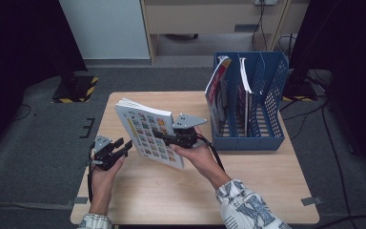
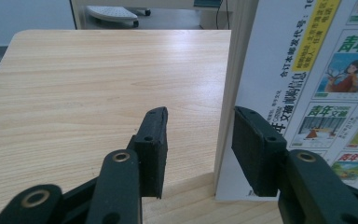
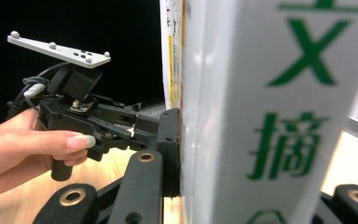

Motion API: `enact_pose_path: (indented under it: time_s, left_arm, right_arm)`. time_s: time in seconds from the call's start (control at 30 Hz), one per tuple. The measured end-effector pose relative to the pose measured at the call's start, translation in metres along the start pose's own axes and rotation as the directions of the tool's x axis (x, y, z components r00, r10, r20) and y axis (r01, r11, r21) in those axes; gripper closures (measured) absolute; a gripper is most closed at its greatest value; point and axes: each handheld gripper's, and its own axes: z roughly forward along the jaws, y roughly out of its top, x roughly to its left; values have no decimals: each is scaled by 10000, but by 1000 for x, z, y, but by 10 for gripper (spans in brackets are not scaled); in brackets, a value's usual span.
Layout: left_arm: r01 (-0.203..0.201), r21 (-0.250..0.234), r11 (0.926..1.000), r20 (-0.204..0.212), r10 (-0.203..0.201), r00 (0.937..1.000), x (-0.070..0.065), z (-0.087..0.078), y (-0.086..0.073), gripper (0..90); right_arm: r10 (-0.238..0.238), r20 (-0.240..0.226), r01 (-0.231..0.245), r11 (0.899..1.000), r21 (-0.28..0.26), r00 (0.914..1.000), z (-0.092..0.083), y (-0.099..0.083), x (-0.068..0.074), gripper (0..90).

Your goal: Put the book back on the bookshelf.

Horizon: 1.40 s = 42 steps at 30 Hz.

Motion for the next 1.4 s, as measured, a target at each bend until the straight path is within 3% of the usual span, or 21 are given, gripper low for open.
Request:
enact_pose_path:
  time_s: [0.6, 0.77, 0.83, 1.03, 1.4]
  left_arm:
    - [-121, 54, 9999, -71, 122, 9999, 0, 1, 0, 550]
    - [-203, 285, 9994, -106, 206, 9997, -3, 5, -2, 471]
    - [-436, 446, 9980, -246, 448, 9987, -5, 7, -3, 435]
    - [-376, 783, 9962, -254, 397, 9989, -7, 12, -4, 314]
    - [-351, 932, 9950, -331, 383, 9987, -4, 12, -6, 299]
  right_arm:
    - [67, 391, -47, 9987, -513, 9992, -28, 14, -5, 739]
    - [60, 648, -23, 9984, -572, 9979, -40, 18, -11, 739]
    - [88, 730, -44, 9982, -593, 9973, -44, 19, -13, 739]
    - [83, 870, -28, 9980, -630, 9962, -51, 21, -17, 739]
    - [140, 1028, -69, 9976, -694, 9946, -61, 20, -24, 739]
